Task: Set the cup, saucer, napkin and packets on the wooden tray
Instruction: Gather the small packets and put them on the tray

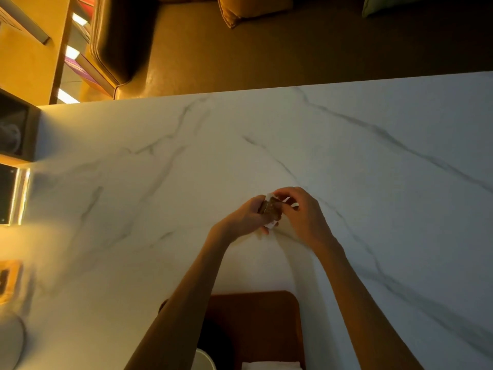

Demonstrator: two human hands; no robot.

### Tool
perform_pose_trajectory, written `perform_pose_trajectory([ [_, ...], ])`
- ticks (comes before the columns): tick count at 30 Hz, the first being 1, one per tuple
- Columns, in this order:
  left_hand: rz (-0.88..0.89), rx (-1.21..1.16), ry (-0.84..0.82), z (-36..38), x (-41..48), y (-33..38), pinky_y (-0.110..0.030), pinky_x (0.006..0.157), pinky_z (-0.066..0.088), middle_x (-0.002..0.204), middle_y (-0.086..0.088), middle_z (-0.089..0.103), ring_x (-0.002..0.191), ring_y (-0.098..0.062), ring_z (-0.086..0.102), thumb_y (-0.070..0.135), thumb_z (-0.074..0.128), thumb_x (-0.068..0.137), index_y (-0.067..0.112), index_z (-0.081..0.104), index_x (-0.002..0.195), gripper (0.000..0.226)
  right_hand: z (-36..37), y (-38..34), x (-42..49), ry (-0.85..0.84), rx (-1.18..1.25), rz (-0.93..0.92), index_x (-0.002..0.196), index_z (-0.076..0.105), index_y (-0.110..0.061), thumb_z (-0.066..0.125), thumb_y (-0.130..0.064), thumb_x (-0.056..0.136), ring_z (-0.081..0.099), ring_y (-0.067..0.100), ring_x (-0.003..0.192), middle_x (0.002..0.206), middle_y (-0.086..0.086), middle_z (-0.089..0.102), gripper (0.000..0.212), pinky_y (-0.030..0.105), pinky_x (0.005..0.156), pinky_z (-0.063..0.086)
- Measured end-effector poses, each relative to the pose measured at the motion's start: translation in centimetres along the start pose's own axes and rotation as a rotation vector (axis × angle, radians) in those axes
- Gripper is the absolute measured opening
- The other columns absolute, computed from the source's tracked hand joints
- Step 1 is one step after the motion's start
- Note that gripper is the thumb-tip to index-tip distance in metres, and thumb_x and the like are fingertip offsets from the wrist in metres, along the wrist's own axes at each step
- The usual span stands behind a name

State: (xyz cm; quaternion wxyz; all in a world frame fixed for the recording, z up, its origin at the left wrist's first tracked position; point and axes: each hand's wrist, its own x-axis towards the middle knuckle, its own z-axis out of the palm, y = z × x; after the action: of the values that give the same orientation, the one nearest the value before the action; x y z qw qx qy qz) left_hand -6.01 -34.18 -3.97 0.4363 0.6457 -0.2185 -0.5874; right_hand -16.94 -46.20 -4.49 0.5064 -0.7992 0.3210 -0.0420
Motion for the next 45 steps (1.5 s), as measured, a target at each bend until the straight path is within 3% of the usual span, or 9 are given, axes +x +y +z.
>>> perform_pose_trajectory([
  [4,-0.026,-0.175,0.062,0.4,0.0,-1.3,-0.037,0.074,0.053,0.102,-0.015,0.063,0.09,-0.024,0.064,0.011,0.055,0.097,-0.002,0.05,0.122,0.029,-0.1,0.3,-0.4,0.098,0.091,0.06,0.096,0.067,-0.026,0.063,-0.017,0.091,0.06,-0.007,0.085,0.088,-0.019,0.065,0.011,0.007,0.07,0.049],
  [9,0.085,-0.298,0.244,1.6,0.4,-2.9,-0.031,0.06,0.051,0.095,-0.01,0.067,0.08,-0.022,0.062,0.036,0.06,0.094,0.006,0.057,0.114,0.036,0.3,0.6,-0.9,0.106,0.078,0.165,0.104,0.063,-0.025,0.06,-0.017,0.093,0.062,0.004,0.086,0.095,-0.011,0.064,0.014,0.014,0.071,0.052],
  [16,0.13,-0.542,0.312,2.2,1.0,-3.1,-0.025,0.061,0.049,0.104,-0.01,0.068,0.088,-0.02,0.063,0.039,0.051,0.095,0.008,0.057,0.117,0.038,1.8,0.2,-2.0,0.209,0.559,0.546,0.108,0.057,-0.023,0.055,-0.019,0.096,0.068,0.012,0.088,0.103,0.003,0.068,0.013,0.015,0.056,0.055],
  [22,0.036,-0.53,0.104,1.5,0.5,-2.3,-0.031,0.068,0.049,0.091,-0.005,0.065,0.082,-0.018,0.061,0.039,0.052,0.095,0.012,0.065,0.105,0.032,0.4,0.5,-1.4,0.154,0.119,0.207,0.102,0.065,-0.022,0.055,-0.011,0.094,0.061,0.007,0.089,0.097,-0.004,0.066,0.017,0.007,0.07,0.046],
  [26,-0.02,-0.342,-0.012,1.6,0.4,-2.5,-0.038,0.082,0.056,0.107,-0.016,0.067,0.098,-0.035,0.067,0.024,0.053,0.098,0.003,0.061,0.115,0.028,-0.4,-0.1,-0.9,0.032,-0.09,-0.033,0.1,0.073,-0.019,0.056,-0.009,0.092,0.06,0.004,0.084,0.097,-0.001,0.069,0.021,0.004,0.073,0.045],
  [32,0.011,-0.544,0.171,2.6,0.6,-2.4,-0.033,0.073,0.054,0.094,-0.008,0.063,0.081,-0.015,0.064,0.03,0.047,0.1,0.01,0.058,0.111,0.025,-0.7,-0.2,-1.0,0.233,-0.161,-0.098,0.108,0.073,-0.02,0.056,-0.012,0.094,0.063,0.009,0.092,0.104,0.0,0.073,0.023,0.022,0.082,0.051],
  [38,0.006,-0.706,0.208,3.2,0.5,-3.2,-0.035,0.078,0.053,0.1,-0.01,0.064,0.088,-0.02,0.064,0.042,0.044,0.099,0.006,0.054,0.122,0.044,0.4,0.4,-2.0,0.2,0.019,0.095,0.112,0.07,-0.02,0.057,-0.016,0.095,0.064,0.007,0.096,0.108,-0.005,0.07,0.022,0.014,0.08,0.052],
  [41,0.057,-0.798,0.28,3.3,0.7,-3.5,-0.041,0.091,0.053,0.117,-0.02,0.062,0.106,-0.029,0.063,0.047,0.042,0.097,0.005,0.053,0.126,0.053,0.8,0.4,-2.8,0.313,0.365,0.341,0.105,0.067,-0.027,0.057,-0.013,0.094,0.068,0.012,0.092,0.105,-0.001,0.07,0.021,0.02,0.07,0.057],
  [45,0.106,-0.694,0.317,3.9,1.0,-3.2,-0.034,0.072,0.052,0.096,-0.015,0.06,0.085,-0.025,0.06,0.057,0.053,0.09,0.009,0.057,0.109,0.051,3.9,-1.2,-3.9,0.438,0.706,0.616,0.11,0.059,-0.02,0.055,-0.005,0.092,0.069,0.018,0.089,0.104,0.009,0.066,0.023,0.022,0.066,0.059],
])
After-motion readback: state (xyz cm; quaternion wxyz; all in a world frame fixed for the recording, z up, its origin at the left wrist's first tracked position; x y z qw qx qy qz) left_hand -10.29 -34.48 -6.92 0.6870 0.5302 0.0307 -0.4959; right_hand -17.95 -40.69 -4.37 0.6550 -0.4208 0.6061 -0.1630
